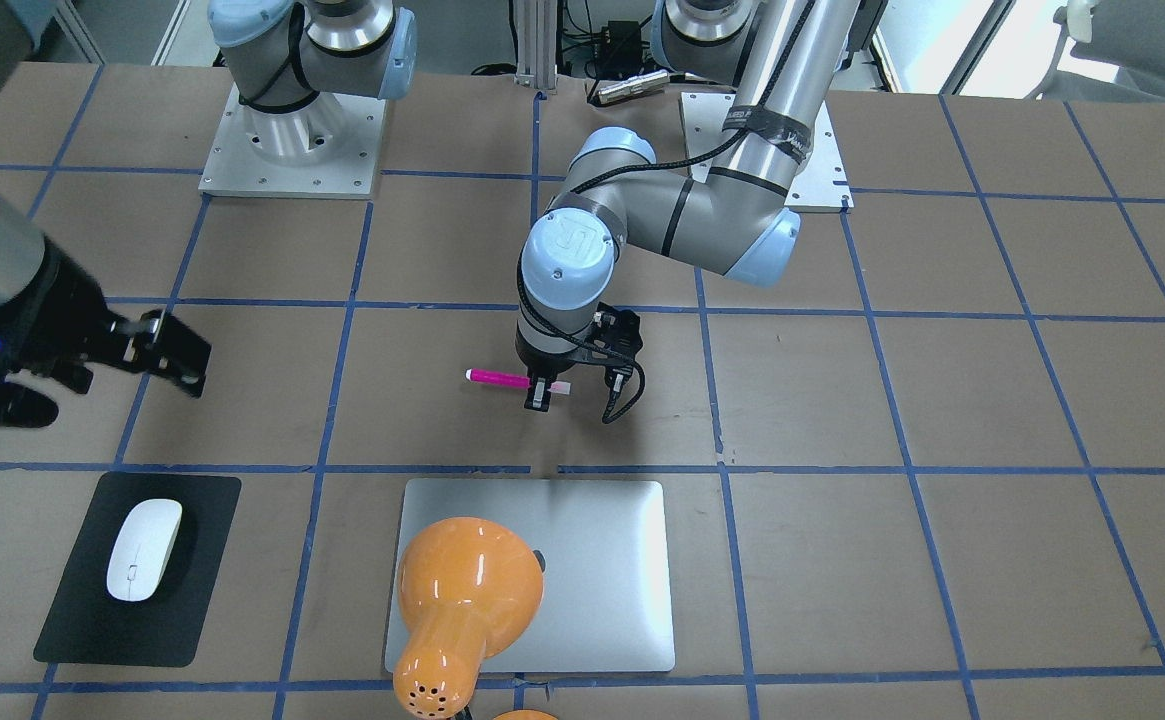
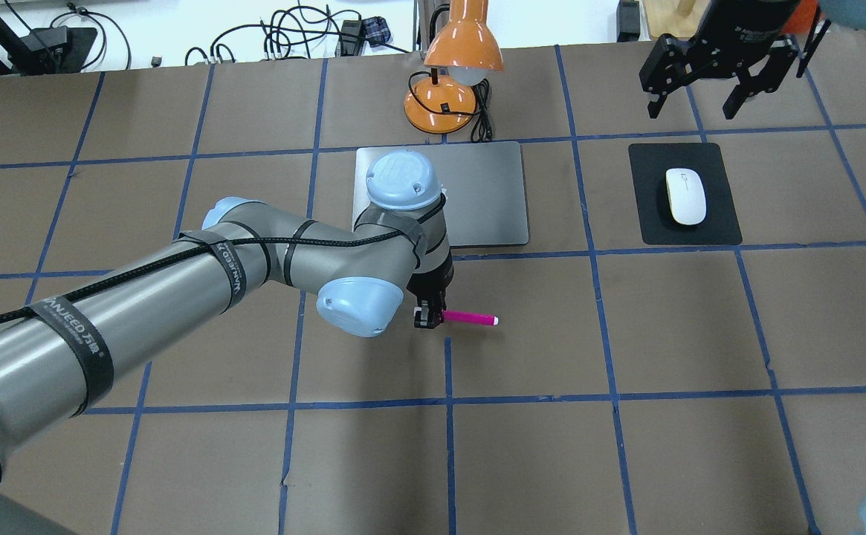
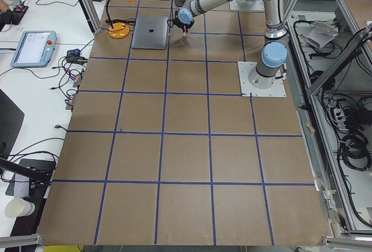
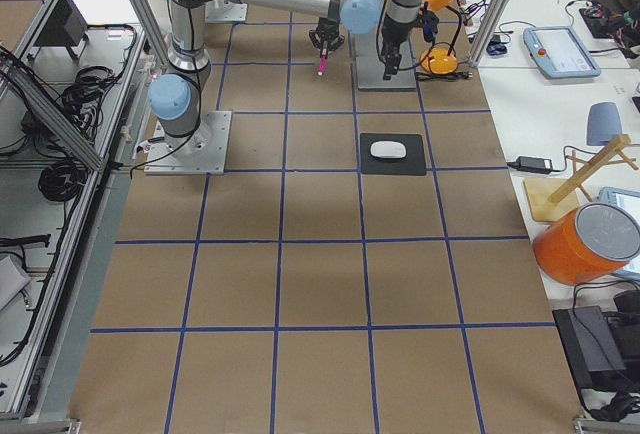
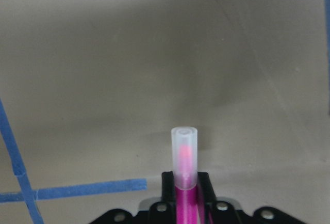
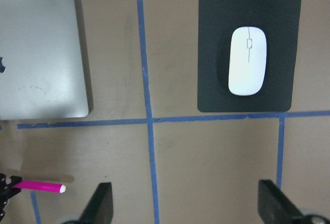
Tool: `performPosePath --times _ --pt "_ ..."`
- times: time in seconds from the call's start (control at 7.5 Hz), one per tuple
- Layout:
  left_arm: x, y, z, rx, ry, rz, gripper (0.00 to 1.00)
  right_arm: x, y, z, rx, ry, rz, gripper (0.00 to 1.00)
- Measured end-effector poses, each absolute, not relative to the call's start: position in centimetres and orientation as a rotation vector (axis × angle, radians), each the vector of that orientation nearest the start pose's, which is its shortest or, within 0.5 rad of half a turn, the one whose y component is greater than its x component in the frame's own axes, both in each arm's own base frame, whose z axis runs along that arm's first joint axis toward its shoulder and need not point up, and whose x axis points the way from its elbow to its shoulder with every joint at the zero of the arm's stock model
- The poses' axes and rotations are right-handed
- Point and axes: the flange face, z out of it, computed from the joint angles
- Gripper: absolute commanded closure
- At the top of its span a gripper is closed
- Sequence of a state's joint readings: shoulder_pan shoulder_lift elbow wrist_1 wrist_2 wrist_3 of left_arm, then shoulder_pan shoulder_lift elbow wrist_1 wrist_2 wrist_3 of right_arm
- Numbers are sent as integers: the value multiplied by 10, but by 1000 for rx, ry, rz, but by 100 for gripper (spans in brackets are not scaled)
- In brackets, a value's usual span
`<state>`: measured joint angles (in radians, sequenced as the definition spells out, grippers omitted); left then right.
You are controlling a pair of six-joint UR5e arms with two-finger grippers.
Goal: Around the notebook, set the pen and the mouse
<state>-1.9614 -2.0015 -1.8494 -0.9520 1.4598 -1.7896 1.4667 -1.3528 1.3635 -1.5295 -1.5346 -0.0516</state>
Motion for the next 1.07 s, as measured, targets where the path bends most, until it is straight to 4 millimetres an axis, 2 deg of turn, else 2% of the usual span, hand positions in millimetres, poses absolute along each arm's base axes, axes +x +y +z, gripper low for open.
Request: performPosePath --times 0.13,0.27,0.4,0.53,0.67,0.8,0.93,1.07 --pt "-347 -468 185 -1984 2382 209 0 107 -563 486 81 3101 72 0" --pt "-343 -471 188 -1939 2414 178 0 136 -540 490 40 3104 70 0" --pt "-333 -477 197 -1867 2467 139 0 152 -522 493 6 3107 61 0" --pt "-320 -484 214 -1735 2566 121 0 155 -513 493 1 3112 47 0" --pt "-308 -489 242 -1514 2706 118 0 153 -510 491 11 3118 39 0" --pt "-292 -494 279 -1232 2829 127 0 150 -510 489 27 3120 22 0" --pt "-267 -501 326 -970 2907 134 0 146 -513 490 34 3124 -18 0" --pt "-241 -510 369 -790 2954 140 0 143 -516 492 33 3135 -57 0"
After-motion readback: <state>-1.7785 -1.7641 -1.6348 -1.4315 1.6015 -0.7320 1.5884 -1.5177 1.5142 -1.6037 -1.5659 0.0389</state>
